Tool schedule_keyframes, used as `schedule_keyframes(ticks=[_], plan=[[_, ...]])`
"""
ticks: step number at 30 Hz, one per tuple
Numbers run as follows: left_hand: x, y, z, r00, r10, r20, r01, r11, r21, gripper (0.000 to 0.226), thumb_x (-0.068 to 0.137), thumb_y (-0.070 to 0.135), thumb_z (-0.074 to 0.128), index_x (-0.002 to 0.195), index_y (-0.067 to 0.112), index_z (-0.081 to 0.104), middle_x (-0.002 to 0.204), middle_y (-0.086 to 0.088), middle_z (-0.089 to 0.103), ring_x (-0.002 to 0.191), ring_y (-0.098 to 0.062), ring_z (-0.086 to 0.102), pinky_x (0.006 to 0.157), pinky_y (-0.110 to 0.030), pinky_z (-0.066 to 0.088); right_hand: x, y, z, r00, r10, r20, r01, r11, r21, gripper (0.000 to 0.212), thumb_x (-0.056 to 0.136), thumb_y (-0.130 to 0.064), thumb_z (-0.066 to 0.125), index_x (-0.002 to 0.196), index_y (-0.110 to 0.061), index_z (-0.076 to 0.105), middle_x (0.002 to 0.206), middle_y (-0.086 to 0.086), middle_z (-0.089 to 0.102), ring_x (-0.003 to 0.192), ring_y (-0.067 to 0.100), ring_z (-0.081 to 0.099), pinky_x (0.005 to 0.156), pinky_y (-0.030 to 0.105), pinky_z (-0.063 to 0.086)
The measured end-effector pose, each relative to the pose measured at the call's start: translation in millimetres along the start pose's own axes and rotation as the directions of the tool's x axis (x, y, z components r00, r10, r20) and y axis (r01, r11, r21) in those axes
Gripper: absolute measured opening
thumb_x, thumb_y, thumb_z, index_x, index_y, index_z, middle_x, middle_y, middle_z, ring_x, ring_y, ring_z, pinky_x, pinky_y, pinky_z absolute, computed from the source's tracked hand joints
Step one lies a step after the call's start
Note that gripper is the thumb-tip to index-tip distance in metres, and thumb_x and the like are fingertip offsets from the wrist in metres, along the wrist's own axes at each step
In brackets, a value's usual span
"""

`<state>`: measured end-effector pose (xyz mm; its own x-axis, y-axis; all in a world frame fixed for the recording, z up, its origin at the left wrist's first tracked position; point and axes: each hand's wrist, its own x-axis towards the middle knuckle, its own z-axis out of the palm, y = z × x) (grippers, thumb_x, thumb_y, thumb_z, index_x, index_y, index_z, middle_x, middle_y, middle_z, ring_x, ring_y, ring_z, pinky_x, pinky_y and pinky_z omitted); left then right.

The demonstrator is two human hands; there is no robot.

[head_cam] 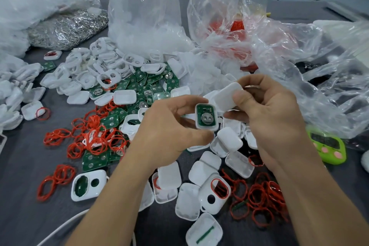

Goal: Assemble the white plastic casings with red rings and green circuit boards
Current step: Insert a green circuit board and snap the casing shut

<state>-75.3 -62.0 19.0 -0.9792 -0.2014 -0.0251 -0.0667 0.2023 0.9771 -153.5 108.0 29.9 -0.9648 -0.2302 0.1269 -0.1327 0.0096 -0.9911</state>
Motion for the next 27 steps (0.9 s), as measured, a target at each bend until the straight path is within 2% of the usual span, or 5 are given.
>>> schedule_keyframes(ticks=[6,12,19,24,27], plan=[[-2.1,0.2,4.3,0.998,0.061,-0.004,-0.061,0.995,0.081,0.058,0.064,0.007,0.091,0.111,0.036,0.074,0.092,0.016,0.079,0.083,-0.008,0.077,0.077,-0.028,0.062,-1.0,-3.7,-2.8,0.994,-0.016,0.112,0.013,0.999,0.029,0.031,0.092,-0.006,0.073,0.076,-0.032,0.077,0.078,-0.008,0.073,0.077,0.007,0.067,0.077,0.026,0.056],[-1.8,-0.8,5.6,0.999,0.049,0.022,-0.050,0.999,0.018,0.063,0.068,-0.011,0.086,0.119,0.024,0.073,0.084,0.012,0.078,0.077,-0.009,0.076,0.070,-0.024,0.060,-2.8,-6.0,-3.9,0.993,-0.023,0.120,0.024,1.000,-0.006,0.011,0.081,-0.016,0.082,0.078,-0.027,0.083,0.075,0.001,0.077,0.059,0.008,0.064,0.058,0.020,0.052],[-0.9,0.1,4.2,1.000,0.009,0.022,-0.009,1.000,-0.015,0.069,0.072,-0.009,0.084,0.130,0.025,0.068,0.099,0.007,0.080,0.085,-0.027,0.079,0.083,-0.052,0.062,-4.3,0.6,-3.2,0.986,-0.118,0.119,0.140,0.970,-0.200,0.011,0.087,-0.013,0.080,0.089,-0.024,0.083,0.078,-0.008,0.077,0.065,0.005,0.068,0.062,0.016,0.051],[-0.9,0.5,4.2,0.998,0.004,0.065,-0.003,1.000,-0.014,0.067,0.074,-0.007,0.082,0.120,0.040,0.071,0.096,0.006,0.081,0.068,-0.022,0.073,0.073,-0.038,0.061,-6.4,-1.5,-0.5,0.965,-0.200,0.167,0.239,0.935,-0.260,0.018,0.088,-0.013,0.080,0.090,-0.031,0.081,0.087,-0.015,0.074,0.076,0.005,0.070,0.066,0.015,0.050],[-0.7,1.7,3.8,0.997,-0.004,0.072,0.005,1.000,-0.014,0.066,0.073,0.000,0.083,0.122,0.042,0.070,0.097,0.005,0.080,0.073,-0.027,0.077,0.077,-0.042,0.063,-7.3,-0.9,1.9,0.954,-0.239,0.180,0.286,0.906,-0.313,0.015,0.088,-0.014,0.080,0.094,-0.027,0.082,0.087,-0.015,0.073,0.082,0.004,0.070,0.068,0.013,0.050]])
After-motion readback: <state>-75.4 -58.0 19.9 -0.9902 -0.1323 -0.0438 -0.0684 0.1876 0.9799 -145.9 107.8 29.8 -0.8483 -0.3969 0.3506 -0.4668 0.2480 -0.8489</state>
